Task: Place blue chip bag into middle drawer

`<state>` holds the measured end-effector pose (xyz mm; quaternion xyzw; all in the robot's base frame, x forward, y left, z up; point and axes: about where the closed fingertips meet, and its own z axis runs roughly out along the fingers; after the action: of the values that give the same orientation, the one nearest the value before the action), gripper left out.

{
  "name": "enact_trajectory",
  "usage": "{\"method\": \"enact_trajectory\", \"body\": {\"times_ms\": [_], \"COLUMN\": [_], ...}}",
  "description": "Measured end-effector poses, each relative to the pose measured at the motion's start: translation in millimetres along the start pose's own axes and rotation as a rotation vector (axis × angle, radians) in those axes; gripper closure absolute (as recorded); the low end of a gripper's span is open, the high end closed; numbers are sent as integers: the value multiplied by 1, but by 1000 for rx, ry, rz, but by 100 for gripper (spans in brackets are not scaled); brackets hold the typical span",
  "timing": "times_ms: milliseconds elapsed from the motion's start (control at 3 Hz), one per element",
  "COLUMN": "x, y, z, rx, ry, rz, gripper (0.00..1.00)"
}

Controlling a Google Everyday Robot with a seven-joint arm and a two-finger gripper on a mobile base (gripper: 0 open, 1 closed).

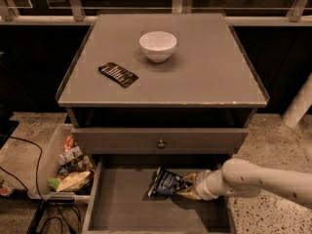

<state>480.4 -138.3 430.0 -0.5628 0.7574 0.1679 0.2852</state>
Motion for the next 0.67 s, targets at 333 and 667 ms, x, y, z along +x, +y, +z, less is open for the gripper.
{"method": "enact_trajectory", "body": {"times_ms": [333, 667], "x": [21, 32], "y": [0, -2], "z": [31, 43], "rx": [-48, -52], "ry": [64, 98], "rz": [6, 21], "gripper": [100, 100]}}
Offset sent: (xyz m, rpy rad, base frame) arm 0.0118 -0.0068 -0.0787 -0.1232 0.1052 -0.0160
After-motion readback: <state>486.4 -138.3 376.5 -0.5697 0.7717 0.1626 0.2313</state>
